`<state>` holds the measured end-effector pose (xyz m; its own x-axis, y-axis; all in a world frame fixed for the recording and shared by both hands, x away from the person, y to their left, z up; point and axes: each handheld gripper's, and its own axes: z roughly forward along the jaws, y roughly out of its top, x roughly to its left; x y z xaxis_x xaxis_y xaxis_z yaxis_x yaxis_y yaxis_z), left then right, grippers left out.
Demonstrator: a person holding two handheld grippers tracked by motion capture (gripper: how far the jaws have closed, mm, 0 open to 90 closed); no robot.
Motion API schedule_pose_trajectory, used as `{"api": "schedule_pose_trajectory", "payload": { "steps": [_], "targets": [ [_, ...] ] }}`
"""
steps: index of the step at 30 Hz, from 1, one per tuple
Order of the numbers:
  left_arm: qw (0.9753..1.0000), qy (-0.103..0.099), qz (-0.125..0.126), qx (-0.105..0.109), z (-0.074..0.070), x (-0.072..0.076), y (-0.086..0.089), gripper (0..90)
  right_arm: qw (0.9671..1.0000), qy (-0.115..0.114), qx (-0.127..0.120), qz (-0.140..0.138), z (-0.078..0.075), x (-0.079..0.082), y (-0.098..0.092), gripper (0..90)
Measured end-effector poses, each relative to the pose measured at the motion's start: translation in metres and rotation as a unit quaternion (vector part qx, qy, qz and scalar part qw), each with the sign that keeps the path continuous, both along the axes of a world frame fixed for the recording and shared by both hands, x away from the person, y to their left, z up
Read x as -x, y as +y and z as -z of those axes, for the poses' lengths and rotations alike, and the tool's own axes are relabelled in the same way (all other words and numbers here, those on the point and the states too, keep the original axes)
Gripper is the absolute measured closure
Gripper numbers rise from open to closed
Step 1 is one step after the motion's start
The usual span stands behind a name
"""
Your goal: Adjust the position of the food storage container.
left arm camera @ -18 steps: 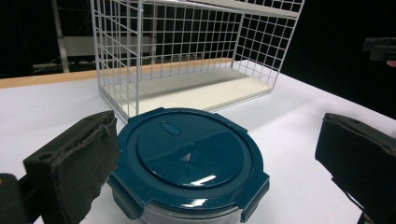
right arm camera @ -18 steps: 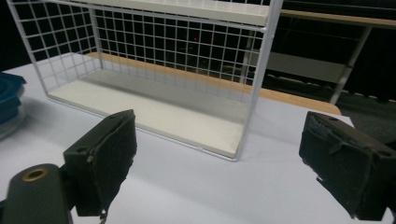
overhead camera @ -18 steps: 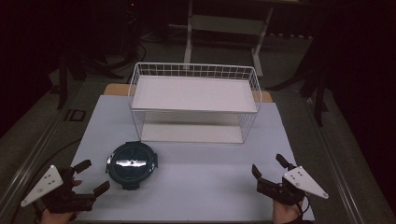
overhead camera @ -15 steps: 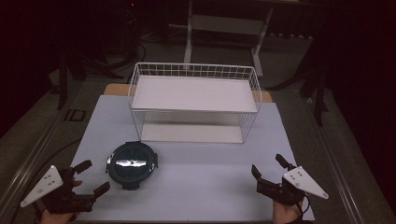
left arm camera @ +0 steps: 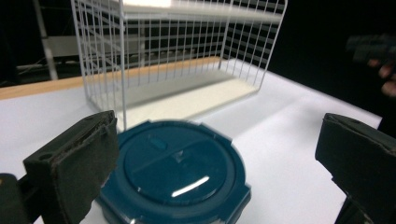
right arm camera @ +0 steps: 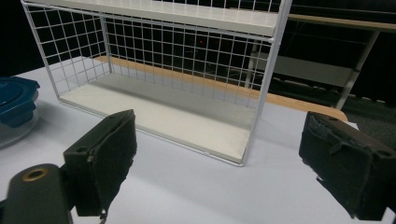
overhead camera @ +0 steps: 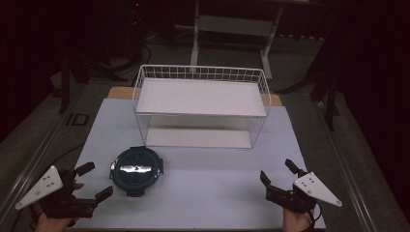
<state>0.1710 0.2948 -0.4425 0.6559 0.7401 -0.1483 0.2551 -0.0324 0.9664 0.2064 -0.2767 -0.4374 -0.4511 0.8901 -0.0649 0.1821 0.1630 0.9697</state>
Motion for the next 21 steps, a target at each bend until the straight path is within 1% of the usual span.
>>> {"api": "schedule_pose_trajectory", "payload": {
  "steps": [2,5,6,7,9,10,11,12,13,15,17,19,21],
  "targets": [
    [0.9999,-0.006,-0.002,-0.016,-0.006,-0.002,0.002,0.0,1.0,0.002,-0.001,0.0,0.0,0.0,0.0,11.1],
    [0.9993,-0.009,-0.003,-0.037,-0.012,-0.007,0.005,0.0,1.0,0.004,-0.003,-0.001,0.0,-0.001,0.001,11.1],
    [0.9993,-0.006,0.0,-0.036,-0.013,-0.009,0.007,0.1,1.0,0.005,-0.002,-0.002,0.0,-0.001,0.001,11.1],
    [0.9994,-0.005,0.001,-0.035,-0.014,-0.011,0.009,2.7,1.0,0.004,-0.002,-0.003,0.0,-0.001,0.001,11.1],
    [0.9988,-0.007,-0.003,-0.048,-0.014,-0.015,0.012,5.9,1.0,0.006,-0.002,-0.005,0.0,-0.001,0.001,11.1],
    [0.9986,-0.009,-0.004,-0.051,-0.013,-0.017,0.014,9.2,1.0,0.007,-0.002,-0.005,0.0,-0.002,0.001,11.1],
    [0.9985,-0.009,-0.005,-0.053,-0.011,-0.019,0.016,14.8,1.0,0.007,-0.002,-0.005,0.0,-0.002,0.001,11.1],
    [0.9984,-0.006,-0.004,-0.056,-0.009,-0.021,0.018,16.6,0.9999,0.008,-0.003,-0.007,0.0,-0.002,0.001,11.1],
    [0.9983,-0.003,-0.005,-0.057,-0.007,-0.022,0.02,20.8,0.9999,0.008,-0.003,-0.008,0.0,-0.002,0.001,11.1],
    [0.9983,0.003,-0.008,-0.057,-0.002,-0.026,0.026,30.5,0.9999,0.012,-0.006,-0.01,0.001,-0.003,0.001,11.1],
    [0.9978,0.014,-0.01,-0.064,0.003,-0.031,0.031,40.4,0.9998,0.014,-0.007,-0.012,0.001,-0.003,0.001,11.1],
    [0.9966,0.027,-0.012,-0.077,0.009,-0.035,0.035,50.1,0.9997,0.016,-0.007,-0.014,0.002,-0.004,0.001,11.1],
    [0.9942,0.046,-0.02,-0.095,0.016,-0.04,0.038,57.0,0.9997,0.017,-0.008,-0.016,0.002,-0.004,0.001,11.1]
  ]
}}
